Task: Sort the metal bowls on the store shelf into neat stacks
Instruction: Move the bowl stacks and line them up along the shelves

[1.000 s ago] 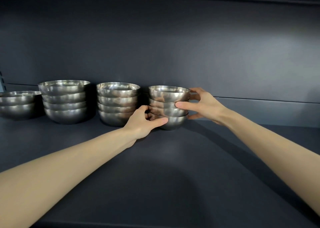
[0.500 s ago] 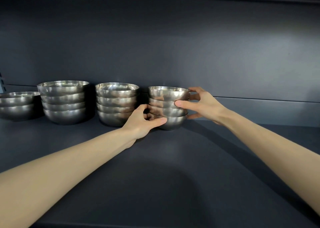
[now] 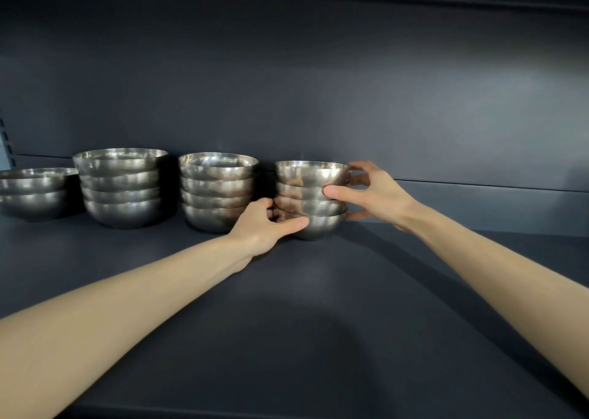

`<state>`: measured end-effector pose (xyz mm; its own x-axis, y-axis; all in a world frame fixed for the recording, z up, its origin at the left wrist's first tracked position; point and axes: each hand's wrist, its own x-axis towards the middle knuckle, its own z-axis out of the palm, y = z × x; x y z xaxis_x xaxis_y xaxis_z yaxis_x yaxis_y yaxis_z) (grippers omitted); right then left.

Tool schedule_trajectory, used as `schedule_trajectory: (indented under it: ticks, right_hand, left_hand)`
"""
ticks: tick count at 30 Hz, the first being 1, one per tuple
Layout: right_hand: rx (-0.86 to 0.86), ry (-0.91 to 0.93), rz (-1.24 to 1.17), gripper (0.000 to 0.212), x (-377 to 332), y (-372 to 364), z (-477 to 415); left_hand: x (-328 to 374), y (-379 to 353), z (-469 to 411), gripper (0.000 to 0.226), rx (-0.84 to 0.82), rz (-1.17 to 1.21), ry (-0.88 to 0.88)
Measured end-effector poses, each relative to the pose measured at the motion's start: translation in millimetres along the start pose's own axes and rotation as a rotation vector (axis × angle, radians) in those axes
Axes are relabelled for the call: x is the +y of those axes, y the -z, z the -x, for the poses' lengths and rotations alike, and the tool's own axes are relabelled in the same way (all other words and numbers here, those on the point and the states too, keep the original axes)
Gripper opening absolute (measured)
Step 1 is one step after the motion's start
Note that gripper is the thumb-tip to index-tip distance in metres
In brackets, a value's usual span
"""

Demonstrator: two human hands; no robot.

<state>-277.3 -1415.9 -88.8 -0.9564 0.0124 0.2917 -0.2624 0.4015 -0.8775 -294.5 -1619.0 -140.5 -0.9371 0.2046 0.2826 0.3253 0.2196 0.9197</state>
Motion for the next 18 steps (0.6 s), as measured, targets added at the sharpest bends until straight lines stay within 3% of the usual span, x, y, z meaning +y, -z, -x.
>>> schedule_trajectory:
  ticks: [9,18]
  right_hand:
    - [0.003,0.001,0.01,0.076,1.3,3.7,-0.4]
    - [-0.002,-0.019,0.02,0.083,-1.1,3.6,1.3]
  left_hand:
    - [0.5,-1.7,0.3,0.022,-0.045,0.034,-0.021]
    - [-1.4,-0.3,-1.4,0.029,-0.069,-0.027,-0.012]
